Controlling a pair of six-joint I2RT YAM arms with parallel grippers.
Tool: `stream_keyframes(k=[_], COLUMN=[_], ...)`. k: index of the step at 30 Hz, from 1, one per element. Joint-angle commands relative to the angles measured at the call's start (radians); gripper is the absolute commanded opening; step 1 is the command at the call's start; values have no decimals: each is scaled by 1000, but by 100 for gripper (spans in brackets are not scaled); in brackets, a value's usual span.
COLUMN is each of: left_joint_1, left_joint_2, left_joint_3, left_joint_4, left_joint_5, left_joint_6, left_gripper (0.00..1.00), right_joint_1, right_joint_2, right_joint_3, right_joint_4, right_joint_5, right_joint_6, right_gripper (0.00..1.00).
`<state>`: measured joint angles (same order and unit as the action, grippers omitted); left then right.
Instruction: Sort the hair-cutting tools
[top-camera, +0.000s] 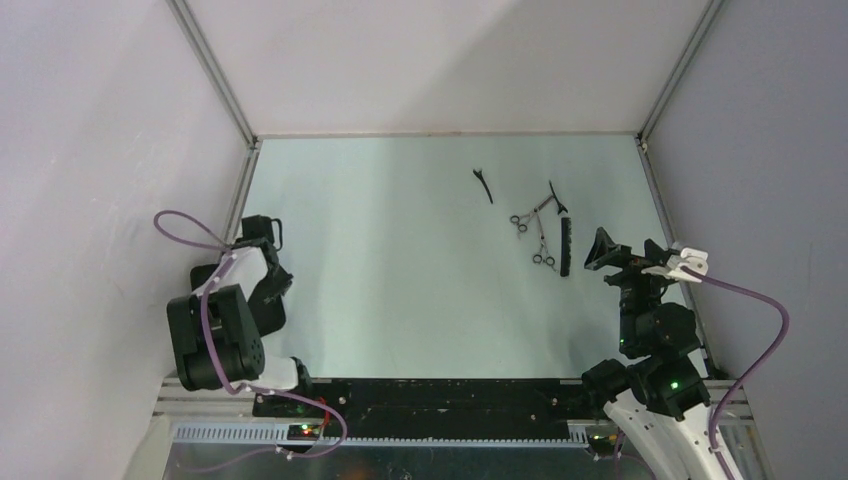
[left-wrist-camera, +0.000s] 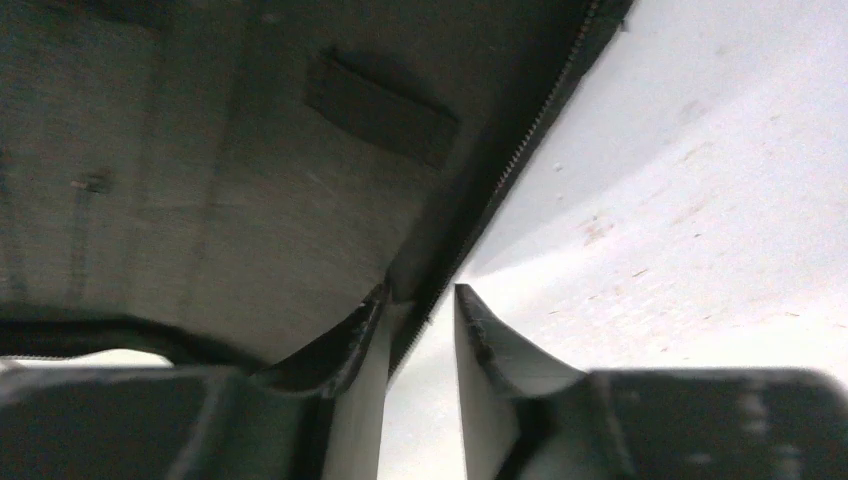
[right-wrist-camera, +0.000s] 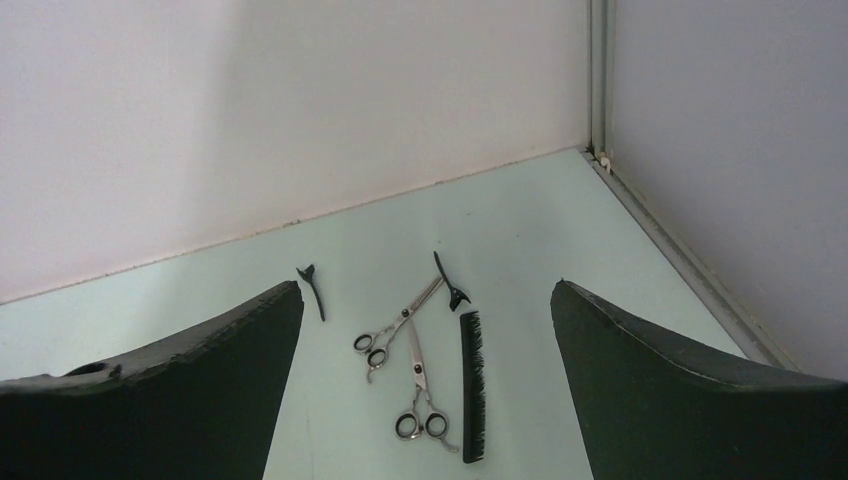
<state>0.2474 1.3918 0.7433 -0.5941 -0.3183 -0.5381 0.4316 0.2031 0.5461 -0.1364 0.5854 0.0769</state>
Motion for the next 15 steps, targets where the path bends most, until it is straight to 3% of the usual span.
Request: stream_keyframes(k=[1, 2, 4, 10, 15], left_joint_1=[10, 10, 0, -175, -319], left_joint_2=[47, 49, 42, 14, 30], left_joint_3=[53, 59, 69, 122, 134], left_joint_4=[33, 33, 33, 32, 122], left_joint_5=[98, 136, 204, 291, 407], left_joint_6=[17, 26, 36, -9, -163], left_gripper=[24, 9, 1, 0, 0], right_joint_1=[12, 12, 17, 26, 33], right_joint_2=[-22, -23, -25, -32, -38], right_joint_3=[-9, -10, -12, -15, -15], right_joint_4=[52, 54, 56, 58, 56], right_joint_5=[7, 7, 8, 3, -10], right_joint_6=[-9, -10, -12, -15, -16], right_gripper=[99, 99, 99, 99, 99])
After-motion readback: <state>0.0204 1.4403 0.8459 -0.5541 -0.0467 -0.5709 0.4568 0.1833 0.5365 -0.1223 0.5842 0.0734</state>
